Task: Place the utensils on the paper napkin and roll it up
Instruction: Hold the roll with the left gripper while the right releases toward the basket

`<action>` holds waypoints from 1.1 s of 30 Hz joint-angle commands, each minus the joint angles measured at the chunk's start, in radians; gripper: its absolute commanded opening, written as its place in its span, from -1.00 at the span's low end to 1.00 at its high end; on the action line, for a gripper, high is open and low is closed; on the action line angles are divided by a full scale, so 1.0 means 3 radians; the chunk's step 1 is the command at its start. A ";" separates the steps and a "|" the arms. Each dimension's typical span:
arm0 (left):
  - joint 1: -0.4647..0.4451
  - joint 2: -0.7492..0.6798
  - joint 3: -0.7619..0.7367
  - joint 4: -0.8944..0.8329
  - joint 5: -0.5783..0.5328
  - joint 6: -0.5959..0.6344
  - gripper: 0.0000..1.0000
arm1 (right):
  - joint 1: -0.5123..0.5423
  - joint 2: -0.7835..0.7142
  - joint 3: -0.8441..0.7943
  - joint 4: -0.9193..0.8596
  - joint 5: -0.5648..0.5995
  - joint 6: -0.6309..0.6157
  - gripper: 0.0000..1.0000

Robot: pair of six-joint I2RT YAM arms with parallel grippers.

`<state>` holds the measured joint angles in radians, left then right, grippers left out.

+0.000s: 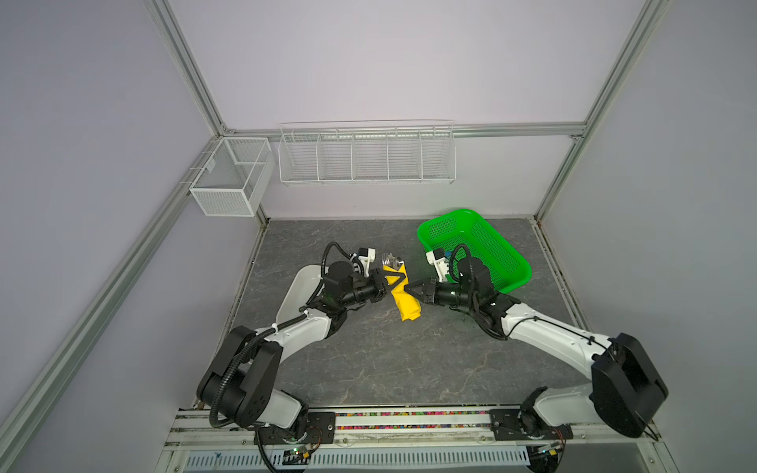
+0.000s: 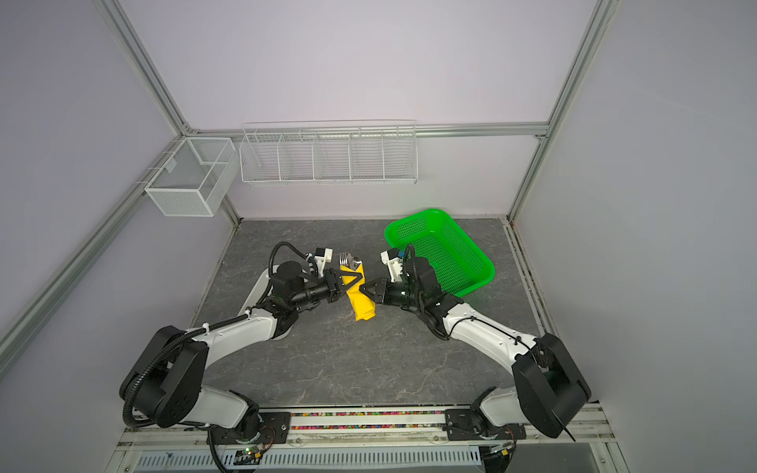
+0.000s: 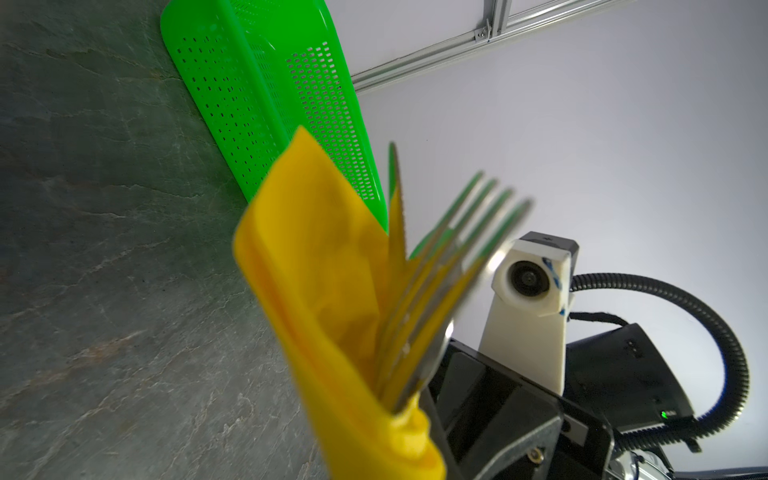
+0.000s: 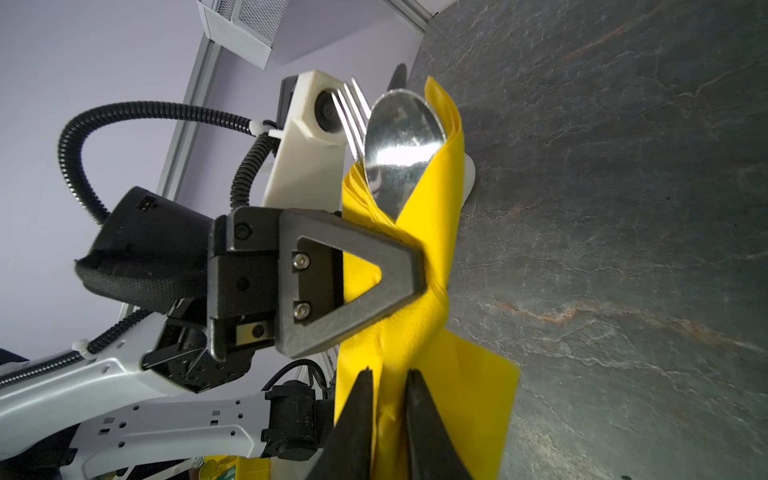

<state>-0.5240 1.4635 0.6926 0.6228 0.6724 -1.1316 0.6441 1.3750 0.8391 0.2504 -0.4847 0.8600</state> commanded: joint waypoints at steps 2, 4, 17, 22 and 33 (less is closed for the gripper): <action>-0.0002 -0.0142 0.0084 0.0089 -0.0037 0.0131 -0.93 | -0.0041 -0.0254 0.0091 -0.0179 0.0154 -0.0074 -0.26; 0.0000 -0.0181 0.0084 0.0048 -0.0032 0.0254 -0.94 | -0.0048 -0.0376 0.0112 -0.0306 0.0234 -0.0137 -0.11; -0.0002 -0.0443 0.0222 -0.0528 -0.0196 0.0789 -0.94 | 0.0012 -0.0807 0.0633 -0.1546 0.0685 -0.0903 0.02; -0.0001 -0.0538 0.0226 -0.0607 -0.0302 0.0866 -0.95 | 0.0231 -0.0594 0.0868 -0.1908 0.0951 -0.1123 0.02; -0.0002 -0.0636 0.0260 -0.0687 -0.0394 0.0907 -0.96 | 0.0830 -0.0300 0.1138 -0.1914 0.1753 -0.1695 0.18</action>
<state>-0.5240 1.3064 0.7280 0.4068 0.5720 -0.8772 0.8688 1.2839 1.1610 -0.3367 -0.0479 0.4427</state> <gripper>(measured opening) 0.077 0.587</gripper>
